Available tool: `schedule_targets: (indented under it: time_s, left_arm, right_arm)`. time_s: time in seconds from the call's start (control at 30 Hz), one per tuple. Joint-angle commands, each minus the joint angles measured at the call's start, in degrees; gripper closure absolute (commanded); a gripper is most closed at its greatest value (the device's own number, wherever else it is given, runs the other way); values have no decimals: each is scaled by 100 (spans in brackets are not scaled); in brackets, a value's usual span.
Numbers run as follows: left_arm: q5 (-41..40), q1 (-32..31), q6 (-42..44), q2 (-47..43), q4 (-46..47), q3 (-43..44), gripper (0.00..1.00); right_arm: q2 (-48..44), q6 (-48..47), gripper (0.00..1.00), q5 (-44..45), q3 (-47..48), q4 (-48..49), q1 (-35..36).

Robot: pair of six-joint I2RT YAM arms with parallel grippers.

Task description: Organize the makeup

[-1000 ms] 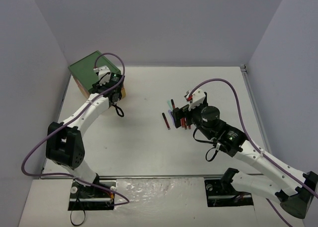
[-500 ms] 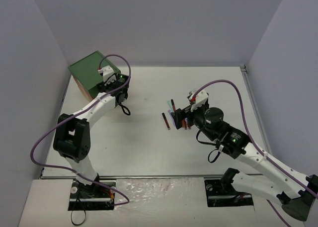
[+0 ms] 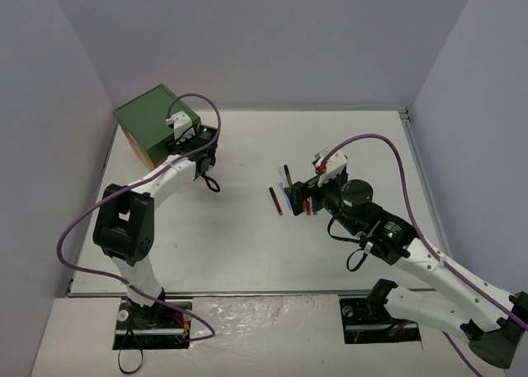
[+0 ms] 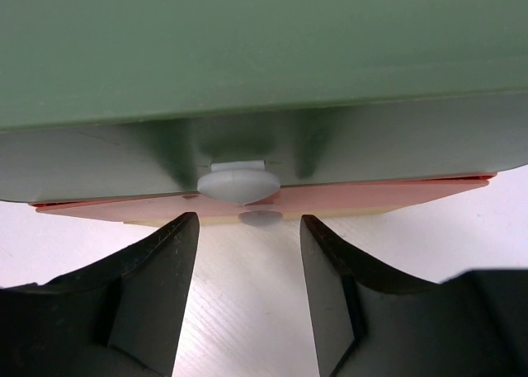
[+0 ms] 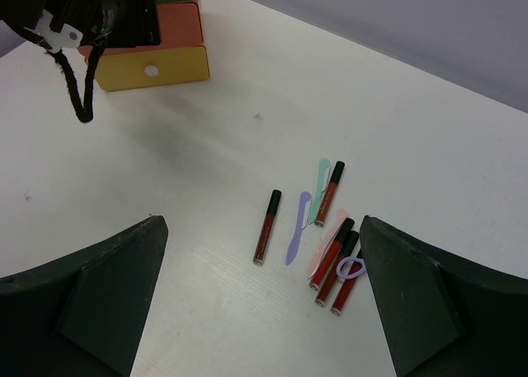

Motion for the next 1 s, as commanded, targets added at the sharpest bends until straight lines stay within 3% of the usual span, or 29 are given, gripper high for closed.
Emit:
schedule_targets:
  time_s: [0.0, 0.8, 0.97]
  left_arm:
    - [-276, -15, -84, 1, 371, 178, 53]
    - [-511, 12, -127, 200, 332, 376, 60]
    - [-493, 12, -145, 214, 369, 391, 66]
  right_arm:
    - [-84, 55, 0, -47, -9, 425, -27]
    - [-74, 20, 0, -181, -61, 495, -27]
    - [-59, 11, 0, -194, -61, 511, -27]
